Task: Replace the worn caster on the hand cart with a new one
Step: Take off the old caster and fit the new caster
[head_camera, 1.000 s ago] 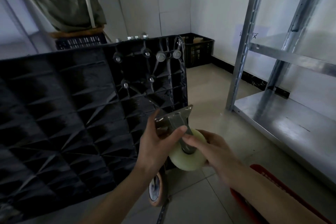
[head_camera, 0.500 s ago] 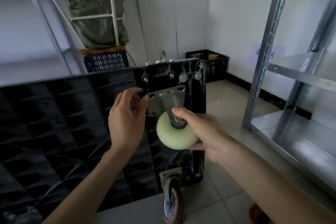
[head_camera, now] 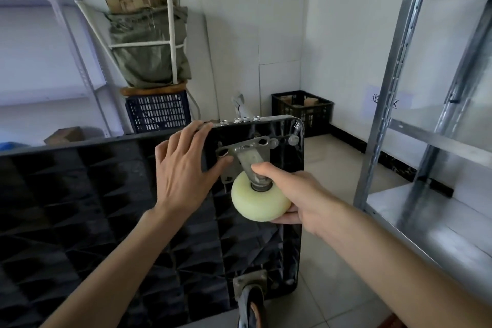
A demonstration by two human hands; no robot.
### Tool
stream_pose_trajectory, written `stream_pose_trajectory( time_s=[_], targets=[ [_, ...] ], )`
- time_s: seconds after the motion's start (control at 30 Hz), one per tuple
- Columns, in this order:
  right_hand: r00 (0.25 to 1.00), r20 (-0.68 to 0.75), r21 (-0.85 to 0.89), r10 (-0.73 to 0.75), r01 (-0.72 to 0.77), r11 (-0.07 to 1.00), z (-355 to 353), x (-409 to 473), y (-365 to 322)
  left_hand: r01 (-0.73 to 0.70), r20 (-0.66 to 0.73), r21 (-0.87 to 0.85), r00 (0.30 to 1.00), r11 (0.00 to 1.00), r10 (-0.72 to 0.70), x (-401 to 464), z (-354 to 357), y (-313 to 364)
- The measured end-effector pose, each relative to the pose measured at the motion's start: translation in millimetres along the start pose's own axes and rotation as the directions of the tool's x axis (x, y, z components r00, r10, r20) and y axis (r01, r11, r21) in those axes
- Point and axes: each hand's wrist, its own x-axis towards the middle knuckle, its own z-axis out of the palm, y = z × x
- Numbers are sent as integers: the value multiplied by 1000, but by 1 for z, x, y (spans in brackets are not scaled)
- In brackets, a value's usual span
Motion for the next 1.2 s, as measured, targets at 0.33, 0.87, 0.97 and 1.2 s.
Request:
stream_pose_trajectory(
  time_s=[0.33, 0.87, 0.97, 1.2],
  targets=[
    [1000, 13, -24, -2, 2, 1000, 4, 4, 0, -8, 65, 8, 998, 1000, 8, 17, 8, -10],
    [976, -55, 48, -210, 212, 976, 12, 3, 14, -22, 45, 8, 999, 1000, 22, 16, 9, -11],
    [976, -43, 54, -212, 214, 975, 12, 3, 14, -22, 45, 0, 999, 1000, 22, 17, 8, -11],
    [986, 0, 62, -166, 165, 984, 14, 4, 5, -10, 11, -43, 1000, 999, 11, 18, 8, -10]
  ],
)
